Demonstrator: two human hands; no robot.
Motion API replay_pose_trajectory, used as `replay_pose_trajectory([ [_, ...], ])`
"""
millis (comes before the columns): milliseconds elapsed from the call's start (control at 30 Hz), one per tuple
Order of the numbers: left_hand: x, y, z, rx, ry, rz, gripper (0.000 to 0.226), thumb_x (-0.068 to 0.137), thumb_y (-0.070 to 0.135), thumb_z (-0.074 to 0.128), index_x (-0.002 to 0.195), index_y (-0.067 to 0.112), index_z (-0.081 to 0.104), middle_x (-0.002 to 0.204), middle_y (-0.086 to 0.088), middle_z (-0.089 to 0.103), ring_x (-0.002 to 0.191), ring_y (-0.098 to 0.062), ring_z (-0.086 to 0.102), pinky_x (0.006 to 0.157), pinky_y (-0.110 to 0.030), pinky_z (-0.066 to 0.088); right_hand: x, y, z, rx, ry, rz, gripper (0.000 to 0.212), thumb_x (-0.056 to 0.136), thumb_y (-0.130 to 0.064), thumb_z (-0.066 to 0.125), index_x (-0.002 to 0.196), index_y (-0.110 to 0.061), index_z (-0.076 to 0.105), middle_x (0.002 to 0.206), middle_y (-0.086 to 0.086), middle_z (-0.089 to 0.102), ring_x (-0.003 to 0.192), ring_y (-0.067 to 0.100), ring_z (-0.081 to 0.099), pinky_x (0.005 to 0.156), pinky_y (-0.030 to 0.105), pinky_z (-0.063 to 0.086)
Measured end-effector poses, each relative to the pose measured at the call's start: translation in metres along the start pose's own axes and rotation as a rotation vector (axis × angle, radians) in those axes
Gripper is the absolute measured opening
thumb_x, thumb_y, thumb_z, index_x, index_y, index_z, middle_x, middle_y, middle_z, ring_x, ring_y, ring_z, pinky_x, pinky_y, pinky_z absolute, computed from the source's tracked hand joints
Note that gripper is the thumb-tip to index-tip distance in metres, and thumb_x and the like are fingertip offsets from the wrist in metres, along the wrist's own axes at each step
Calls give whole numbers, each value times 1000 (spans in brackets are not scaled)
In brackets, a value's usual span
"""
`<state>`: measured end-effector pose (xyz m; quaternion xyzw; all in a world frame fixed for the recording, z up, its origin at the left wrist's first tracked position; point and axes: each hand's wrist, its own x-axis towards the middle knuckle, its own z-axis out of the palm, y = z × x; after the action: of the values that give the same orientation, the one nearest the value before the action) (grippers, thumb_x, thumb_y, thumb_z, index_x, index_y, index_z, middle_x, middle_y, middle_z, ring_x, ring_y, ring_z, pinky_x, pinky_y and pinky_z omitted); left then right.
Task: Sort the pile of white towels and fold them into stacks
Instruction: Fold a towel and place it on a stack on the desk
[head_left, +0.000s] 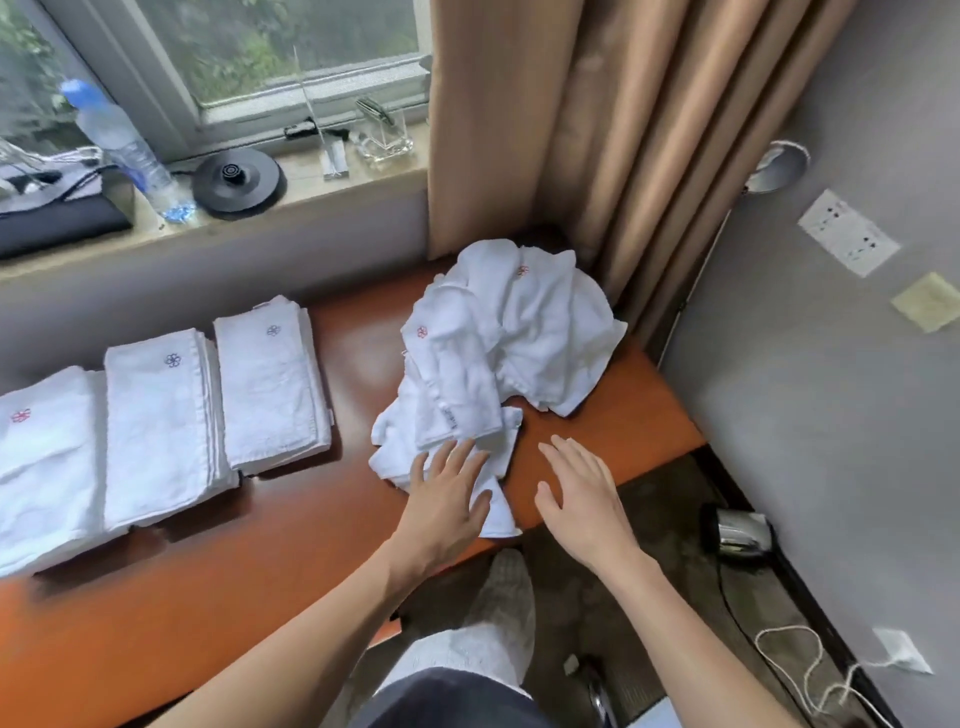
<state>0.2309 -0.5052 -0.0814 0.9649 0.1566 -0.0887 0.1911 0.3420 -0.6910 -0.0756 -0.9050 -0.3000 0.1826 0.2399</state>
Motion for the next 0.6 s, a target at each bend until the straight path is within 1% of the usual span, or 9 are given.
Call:
replay_pose_trajectory([
  [100,46,13,6,-23,8,10,56,107,43,38,160,29,28,170,7,18,158,-19,8,126,-45,-1,30,17,-18,-9,15,5,53,107,-32,46,159,-24,39,166,-7,32,154,9,19,123,25,6],
  [167,75,22,11,-48,5,15,57,106,41,39,161,28,27,170,6,18,158,-19,9,126,-45,-1,51,30,-30,-25,-4,-15,49,107,-28,46,155,-24,44,162,-8,39,151,8,26,123,24,10],
  [267,112,34,14,-108,40,-3,54,105,40,41,157,28,33,168,7,23,157,-19,13,126,-44,2,89,48,-49,-73,-37,-54,45,104,-23,50,150,-21,51,155,-7,48,145,10,36,123,26,17],
  [367,140,35,11,-140,40,-31,54,104,39,45,156,29,35,168,9,24,157,-19,14,126,-44,5,129,59,-62,-75,-62,-39,45,104,-21,51,149,-20,51,155,-4,48,145,10,35,121,24,16],
  [467,155,36,8,-148,24,-53,55,102,37,48,155,27,36,169,6,23,157,-19,14,126,-43,7,146,63,-66,-51,-111,-36,47,104,-22,51,151,-21,49,158,-6,44,148,9,32,124,28,18],
  [600,179,38,3,-195,69,-73,55,99,32,54,152,23,42,167,3,28,155,-19,19,124,-43,10,177,64,-81,-35,-99,-79,42,103,-15,48,144,-20,57,151,-7,52,143,10,42,121,25,24],
])
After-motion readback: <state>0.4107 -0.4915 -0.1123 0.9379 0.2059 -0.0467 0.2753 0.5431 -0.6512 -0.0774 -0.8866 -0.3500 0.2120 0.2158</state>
